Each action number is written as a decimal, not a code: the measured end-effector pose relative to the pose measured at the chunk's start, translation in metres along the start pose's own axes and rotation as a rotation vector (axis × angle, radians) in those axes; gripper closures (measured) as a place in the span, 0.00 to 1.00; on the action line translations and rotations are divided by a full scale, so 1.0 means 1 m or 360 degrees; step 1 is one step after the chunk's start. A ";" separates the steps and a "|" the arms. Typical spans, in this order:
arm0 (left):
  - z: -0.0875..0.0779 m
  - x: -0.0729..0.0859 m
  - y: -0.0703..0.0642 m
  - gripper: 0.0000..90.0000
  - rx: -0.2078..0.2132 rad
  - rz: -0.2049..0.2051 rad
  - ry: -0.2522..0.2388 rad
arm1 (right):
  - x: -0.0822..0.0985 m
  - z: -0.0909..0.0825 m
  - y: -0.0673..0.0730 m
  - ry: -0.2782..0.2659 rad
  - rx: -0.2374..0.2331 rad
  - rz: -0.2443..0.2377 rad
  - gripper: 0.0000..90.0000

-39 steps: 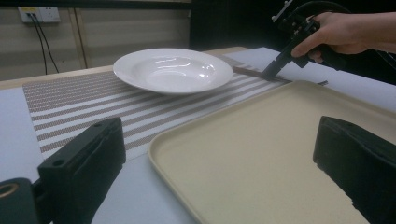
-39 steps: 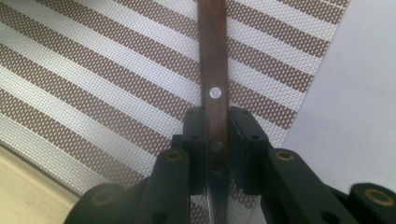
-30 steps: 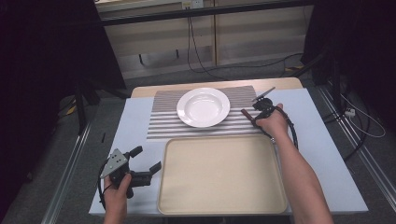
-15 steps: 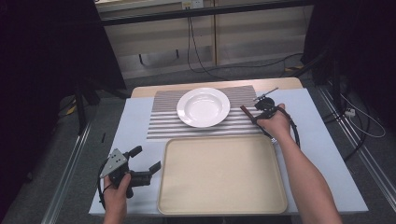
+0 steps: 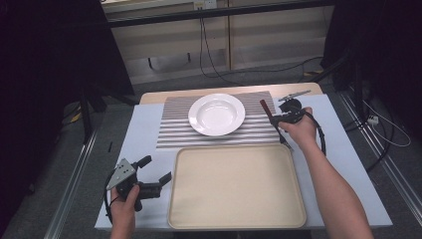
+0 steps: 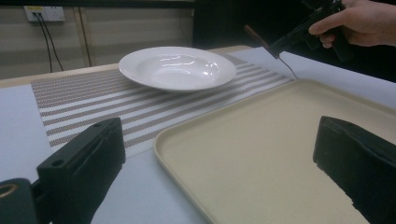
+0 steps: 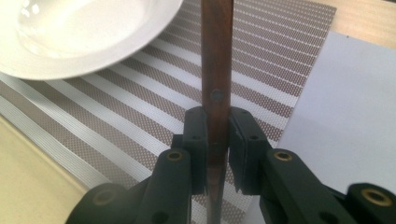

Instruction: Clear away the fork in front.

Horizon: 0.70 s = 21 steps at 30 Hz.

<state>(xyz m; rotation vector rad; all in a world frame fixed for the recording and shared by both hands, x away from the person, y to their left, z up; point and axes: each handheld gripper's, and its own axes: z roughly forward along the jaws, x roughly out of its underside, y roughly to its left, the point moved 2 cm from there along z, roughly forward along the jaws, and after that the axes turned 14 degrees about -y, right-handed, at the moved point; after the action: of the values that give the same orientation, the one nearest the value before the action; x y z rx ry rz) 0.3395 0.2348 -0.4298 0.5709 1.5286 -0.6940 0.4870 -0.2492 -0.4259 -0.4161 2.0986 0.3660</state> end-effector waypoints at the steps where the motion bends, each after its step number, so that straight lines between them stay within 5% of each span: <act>1: 0.000 0.000 0.000 0.03 -0.0002 -0.0006 0.0001 | 0.001 -0.003 -0.001 -0.0046 0.0003 0.0016 0.87; 9: 0.000 0.001 0.000 0.03 -0.0006 0.0000 0.0006 | 0.007 -0.018 -0.008 -0.0297 -0.0018 0.0094 0.87; 21: 0.002 0.002 -0.002 0.03 0.0003 -0.0001 0.0014 | 0.017 -0.037 -0.015 -0.0523 -0.0027 0.0141 0.87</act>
<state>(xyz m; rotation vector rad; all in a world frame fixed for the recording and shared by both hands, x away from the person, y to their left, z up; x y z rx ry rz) 0.3394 0.2321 -0.4312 0.5755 1.5366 -0.6940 0.4567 -0.2802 -0.4229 -0.2531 1.7972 0.4711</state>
